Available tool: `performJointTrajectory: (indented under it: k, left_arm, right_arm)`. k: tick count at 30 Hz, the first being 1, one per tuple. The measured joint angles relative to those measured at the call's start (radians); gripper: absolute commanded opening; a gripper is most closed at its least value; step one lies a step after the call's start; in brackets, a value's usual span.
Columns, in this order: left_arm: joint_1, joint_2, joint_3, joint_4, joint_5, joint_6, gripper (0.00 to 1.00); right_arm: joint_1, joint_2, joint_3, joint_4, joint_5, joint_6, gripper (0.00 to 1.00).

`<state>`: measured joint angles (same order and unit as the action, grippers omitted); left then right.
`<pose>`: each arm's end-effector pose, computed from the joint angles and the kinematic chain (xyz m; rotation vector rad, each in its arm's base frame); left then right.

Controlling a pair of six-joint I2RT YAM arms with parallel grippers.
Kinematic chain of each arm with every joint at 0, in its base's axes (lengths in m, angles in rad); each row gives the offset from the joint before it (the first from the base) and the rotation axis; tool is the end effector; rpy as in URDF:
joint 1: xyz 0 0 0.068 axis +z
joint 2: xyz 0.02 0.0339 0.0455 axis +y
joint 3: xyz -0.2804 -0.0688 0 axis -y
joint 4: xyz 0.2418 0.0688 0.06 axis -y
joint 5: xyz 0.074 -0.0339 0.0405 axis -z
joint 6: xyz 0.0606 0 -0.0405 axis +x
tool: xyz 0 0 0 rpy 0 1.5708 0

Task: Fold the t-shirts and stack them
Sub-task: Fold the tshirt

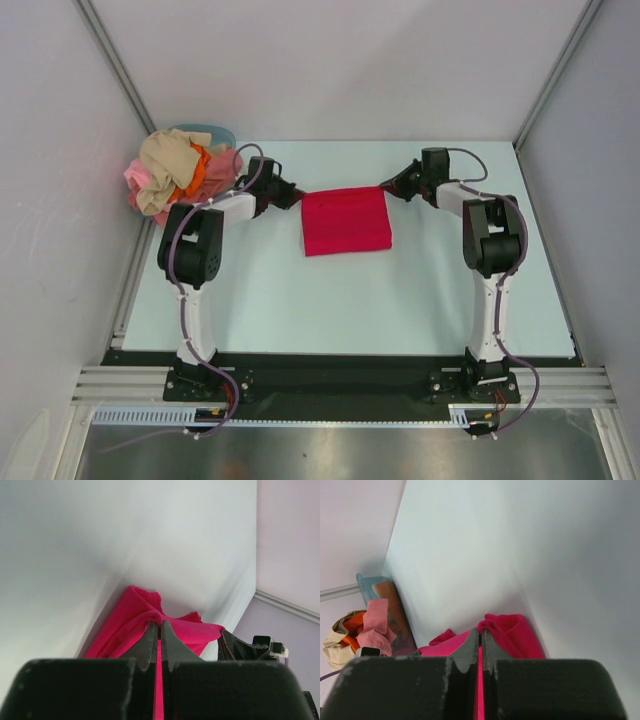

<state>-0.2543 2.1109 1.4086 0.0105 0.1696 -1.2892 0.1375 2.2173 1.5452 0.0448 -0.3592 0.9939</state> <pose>0.4722 -0.1333 0.1583 -1.1289 2.1818 -0.9544 0.5135 0.0926 0.1570 0.7730 2.2146 0.9967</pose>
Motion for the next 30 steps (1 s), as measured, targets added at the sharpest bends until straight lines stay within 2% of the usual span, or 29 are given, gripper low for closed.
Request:
performJointTrajectory:
  k: [7,8,9,10,11,12,13,14,16,19,22,26,30]
  left_arm:
    - [0.006,0.045,0.070,-0.016,0.016,0.016,0.01]
    - [0.008,0.051,0.077,-0.020,0.018,0.018,0.03]
    - [0.010,0.058,0.085,-0.024,0.019,0.020,0.07]
    - [0.011,0.063,0.092,-0.029,0.020,0.030,0.15]
    - [0.013,0.068,0.098,-0.036,0.021,0.046,0.30]
    - [0.015,0.071,0.106,-0.048,0.020,0.070,0.36]
    - [0.016,0.072,0.114,-0.065,0.016,0.097,0.43]
    - [0.019,0.072,0.128,-0.087,0.008,0.130,0.57]
    - [0.023,0.065,0.151,-0.116,-0.022,0.204,0.71]
    - [0.027,0.015,0.143,-0.157,-0.062,0.294,0.73]
    - [0.023,-0.080,0.095,-0.152,-0.060,0.364,0.72]
    - [0.001,-0.185,0.002,-0.041,-0.011,0.394,0.64]
    - [-0.040,-0.139,-0.015,0.111,0.095,0.389,0.57]
  right_arm:
    - [-0.011,0.047,0.053,0.002,-0.019,0.000,0.01]
    - [-0.013,0.053,0.064,0.002,-0.023,0.000,0.05]
    - [-0.014,0.061,0.074,0.004,-0.030,0.000,0.17]
    - [-0.017,0.067,0.084,0.006,-0.042,0.000,0.26]
    - [-0.020,0.079,0.101,0.006,-0.059,-0.008,0.31]
    - [-0.026,0.093,0.123,0.005,-0.074,-0.023,0.41]
    - [-0.034,0.104,0.146,-0.002,-0.092,-0.039,0.45]
    - [-0.045,0.111,0.169,-0.024,-0.105,-0.071,0.48]
    - [-0.071,0.109,0.192,-0.061,-0.122,-0.137,0.54]
    - [-0.108,0.064,0.169,-0.108,-0.125,-0.231,0.63]
    - [-0.139,-0.035,0.070,-0.093,-0.152,-0.283,0.63]
    - [-0.111,-0.098,0.008,0.041,-0.255,-0.262,0.56]
    - [-0.040,-0.024,0.013,0.233,-0.359,-0.168,0.40]
